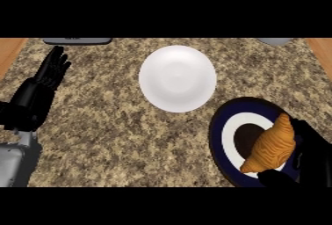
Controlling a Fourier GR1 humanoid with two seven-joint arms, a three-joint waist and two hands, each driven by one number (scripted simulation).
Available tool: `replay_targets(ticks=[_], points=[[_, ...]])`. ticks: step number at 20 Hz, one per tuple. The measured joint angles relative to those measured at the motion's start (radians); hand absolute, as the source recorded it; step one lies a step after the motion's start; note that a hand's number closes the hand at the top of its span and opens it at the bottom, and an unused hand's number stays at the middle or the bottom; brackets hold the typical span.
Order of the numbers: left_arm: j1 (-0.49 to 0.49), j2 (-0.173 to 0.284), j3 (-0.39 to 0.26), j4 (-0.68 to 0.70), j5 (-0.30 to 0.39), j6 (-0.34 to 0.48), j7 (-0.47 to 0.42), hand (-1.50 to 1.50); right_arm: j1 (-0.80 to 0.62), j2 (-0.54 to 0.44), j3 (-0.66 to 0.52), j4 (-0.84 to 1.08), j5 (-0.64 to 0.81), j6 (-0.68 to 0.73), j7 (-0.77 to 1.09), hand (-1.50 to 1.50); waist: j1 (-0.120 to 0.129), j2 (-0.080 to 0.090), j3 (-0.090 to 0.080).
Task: Pick the croissant from the plate and place it in the plate
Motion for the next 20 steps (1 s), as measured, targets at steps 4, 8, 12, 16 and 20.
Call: replay_targets(ticks=[4,8,12,16,20], points=[[0.003,-0.009,0.002,0.003,-0.009,-0.008,-0.009,0.0,-0.171,0.094,0.027,0.047,0.003,0.038,0.006,1.5,0.005,0.001,0.0],[-0.015,-0.023,0.002,0.009,-0.021,-0.006,0.002,0.0,-0.36,0.195,0.013,0.169,-0.01,0.081,0.004,1.5,0.007,0.002,0.0],[-0.02,-0.026,0.015,0.006,-0.019,-0.018,0.01,0.0,-0.52,0.279,-0.035,0.339,-0.021,0.084,-0.013,1.5,0.008,0.003,0.0],[-0.002,-0.041,0.01,-0.007,-0.037,-0.014,0.001,0.0,-0.638,0.354,-0.076,0.531,-0.035,0.017,-0.051,1.5,0.012,0.004,0.001],[-0.006,-0.03,0.028,-0.004,-0.032,-0.033,0.0,0.0,-0.777,0.384,-0.123,0.75,-0.088,-0.061,-0.079,1.5,0.018,0.006,0.001]])
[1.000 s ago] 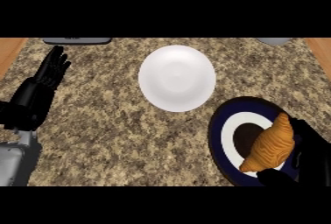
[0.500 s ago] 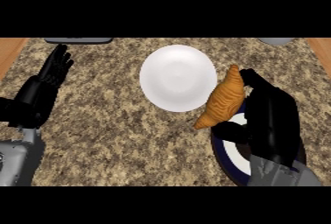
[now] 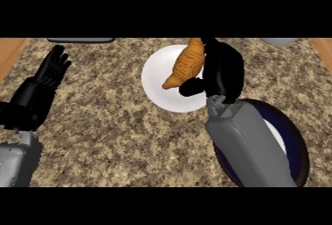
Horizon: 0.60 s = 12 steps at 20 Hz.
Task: Pick the croissant from the plate and place it in the plate
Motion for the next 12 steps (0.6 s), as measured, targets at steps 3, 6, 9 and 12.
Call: replay_targets(ticks=[3,6,9,12], points=[[-0.005,-0.015,-0.008,0.011,-0.01,0.0,-0.007,0.0,-0.084,0.01,-0.034,0.18,-0.03,-0.078,-0.038,1.5,0.003,0.002,0.0],[-0.002,-0.023,-0.015,0.001,-0.017,-0.001,-0.003,0.0,-0.168,0.014,-0.062,0.369,-0.051,-0.157,-0.075,1.5,0.009,0.004,0.0],[-0.014,-0.029,-0.015,0.008,-0.024,0.0,0.0,0.0,-0.231,0.017,-0.076,0.544,-0.075,-0.224,-0.123,1.5,0.013,0.006,0.0],[-0.029,-0.033,-0.018,0.019,-0.026,-0.007,-0.001,0.0,-0.275,0.018,-0.096,0.708,-0.096,-0.286,-0.19,1.5,0.021,0.01,0.0]])
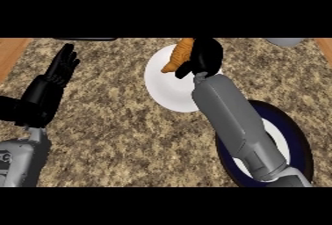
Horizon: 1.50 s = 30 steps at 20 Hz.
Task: Pick the croissant from the plate and place it in the plate
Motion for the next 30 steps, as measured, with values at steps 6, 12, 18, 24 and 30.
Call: replay_targets(ticks=[6,12,18,24,30], points=[[-0.018,-0.009,-0.009,-0.026,0.0,-0.002,0.027,0.0,-0.076,0.001,-0.08,0.224,-0.098,-0.124,-0.08,-1.5,0.024,0.008,0.001],[-0.033,-0.022,-0.022,-0.029,-0.008,-0.004,0.029,0.0,-0.11,0.001,-0.142,0.316,-0.234,-0.203,-0.233,-1.5,0.043,0.015,0.001],[-0.05,-0.024,-0.016,-0.007,-0.01,-0.007,0.027,0.0,-0.135,0.001,-0.205,0.324,-0.329,-0.351,-0.378,-1.5,0.042,0.016,0.002],[-0.013,-0.023,-0.001,-0.002,-0.011,-0.011,0.004,0.0,-0.12,0.001,-0.283,0.274,-0.482,-0.423,-0.543,-1.5,0.021,0.006,0.001],[0.013,-0.009,0.037,0.014,-0.009,-0.018,-0.018,0.0,-0.038,-0.001,-0.319,0.19,-0.596,-0.442,-0.656,-1.5,-0.017,-0.008,0.001]])
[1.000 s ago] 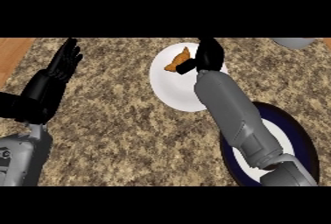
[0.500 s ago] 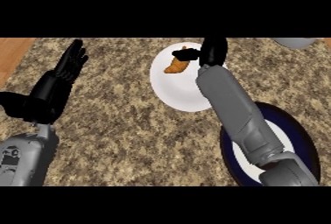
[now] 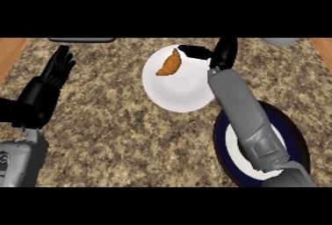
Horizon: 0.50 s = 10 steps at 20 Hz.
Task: Pick the croissant from the plate and place it in the plate
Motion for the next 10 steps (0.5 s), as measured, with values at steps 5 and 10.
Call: replay_targets(ticks=[5,10], points=[[0.027,0.009,0.019,-0.047,0.004,0.0,0.038,0.0,0.175,-0.011,0.02,-0.187,-0.045,0.047,-0.044,-1.5,-0.026,-0.01,0.0],[0.052,0.005,0.028,-0.061,-0.007,0.001,0.035,0.0,0.365,-0.07,0.08,-0.432,-0.041,0.14,0.006,-1.5,-0.04,-0.014,-0.001]])
